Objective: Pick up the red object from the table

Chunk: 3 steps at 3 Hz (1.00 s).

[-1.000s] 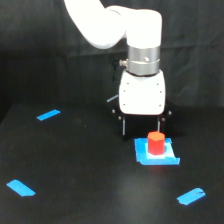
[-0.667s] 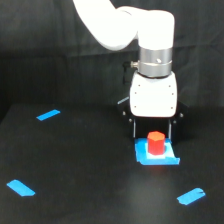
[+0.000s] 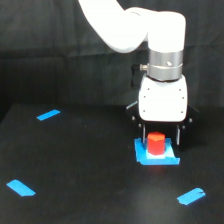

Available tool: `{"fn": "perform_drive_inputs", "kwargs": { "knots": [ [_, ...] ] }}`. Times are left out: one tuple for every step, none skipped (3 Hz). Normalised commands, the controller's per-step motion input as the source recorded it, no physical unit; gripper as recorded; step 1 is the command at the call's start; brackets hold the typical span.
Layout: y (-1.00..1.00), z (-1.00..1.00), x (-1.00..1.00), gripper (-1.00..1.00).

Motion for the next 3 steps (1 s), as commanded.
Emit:
{"fn": "perform_drive_inputs", "kwargs": {
  "knots": [
    [-0.09,-0.01,-0.21,-0.9],
    [-0.07,0.03,-0.13,-0.92],
    [-0.04,0.11,-0.14,-0.92]
  ]
}}
